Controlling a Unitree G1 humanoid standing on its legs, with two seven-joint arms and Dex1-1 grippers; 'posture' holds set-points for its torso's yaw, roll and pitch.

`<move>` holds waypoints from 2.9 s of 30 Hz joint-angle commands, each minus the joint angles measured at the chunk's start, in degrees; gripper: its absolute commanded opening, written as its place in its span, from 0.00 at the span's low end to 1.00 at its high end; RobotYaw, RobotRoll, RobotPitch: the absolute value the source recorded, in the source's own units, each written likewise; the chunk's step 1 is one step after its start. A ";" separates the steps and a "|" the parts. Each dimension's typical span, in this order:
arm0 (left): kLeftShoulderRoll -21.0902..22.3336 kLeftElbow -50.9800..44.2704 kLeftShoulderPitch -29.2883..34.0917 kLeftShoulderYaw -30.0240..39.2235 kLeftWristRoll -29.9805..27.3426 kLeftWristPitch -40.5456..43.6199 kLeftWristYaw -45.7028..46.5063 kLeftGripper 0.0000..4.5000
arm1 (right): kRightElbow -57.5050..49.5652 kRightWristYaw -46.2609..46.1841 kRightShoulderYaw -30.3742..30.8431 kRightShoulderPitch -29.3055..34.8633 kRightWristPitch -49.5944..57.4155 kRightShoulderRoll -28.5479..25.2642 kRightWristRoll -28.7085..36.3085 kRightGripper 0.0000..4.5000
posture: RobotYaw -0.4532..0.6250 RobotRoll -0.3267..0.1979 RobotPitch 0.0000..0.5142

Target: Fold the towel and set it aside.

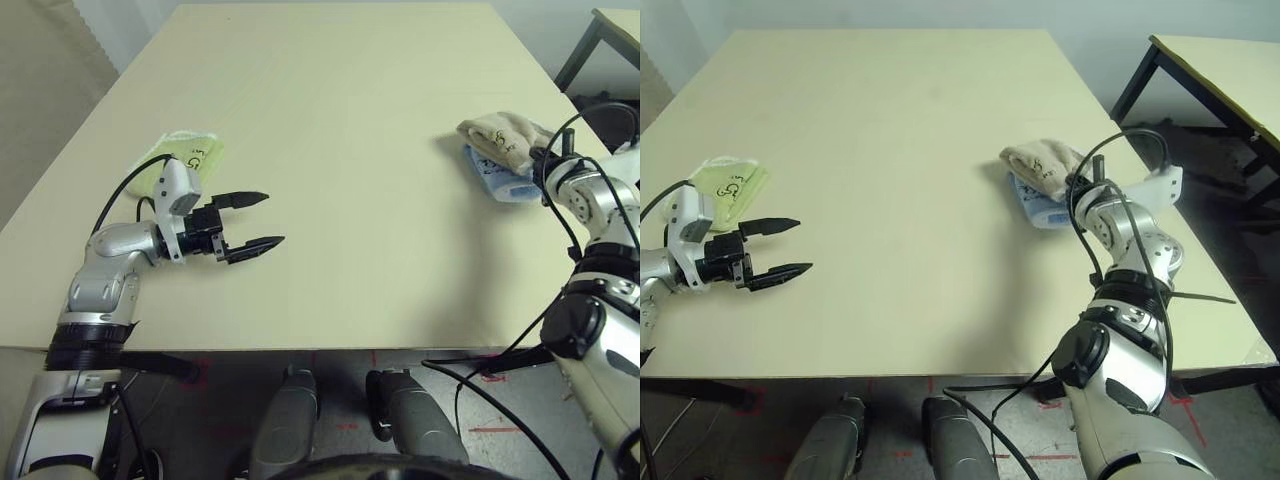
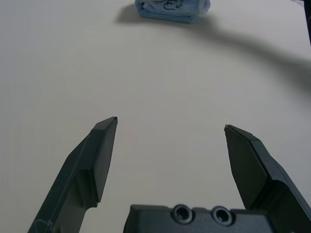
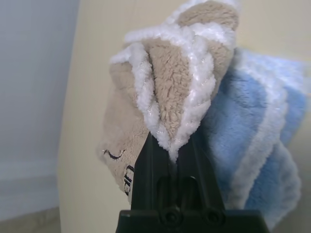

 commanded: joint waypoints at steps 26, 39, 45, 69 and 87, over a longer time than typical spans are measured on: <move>-0.63 1.73 -1.38 -0.59 1.11 -2.29 -1.48 1.00 | -15.95 -19.60 -1.80 6.20 14.47 0.44 5.70 0.99 | 0.45 0.62 0.27; -0.16 3.87 -4.10 0.64 1.42 1.50 3.05 1.00 | -28.19 -14.17 16.78 -8.76 33.31 -12.84 2.20 0.99 | 0.43 0.62 0.28; -3.33 0.78 -1.66 5.55 0.47 5.45 15.58 1.00 | -39.15 3.67 27.89 0.18 25.19 -10.50 -5.75 0.99 | 0.43 0.62 0.29; -12.47 -9.83 29.21 28.84 -1.58 5.58 41.67 1.00 | -42.43 45.51 30.67 57.44 -34.91 -3.83 -39.36 0.99 | 0.47 0.62 0.28; -9.58 2.14 30.96 22.08 7.73 -16.12 34.31 1.00 | -36.45 49.11 28.44 57.06 -40.91 0.01 -39.76 0.99 | 0.48 0.62 0.16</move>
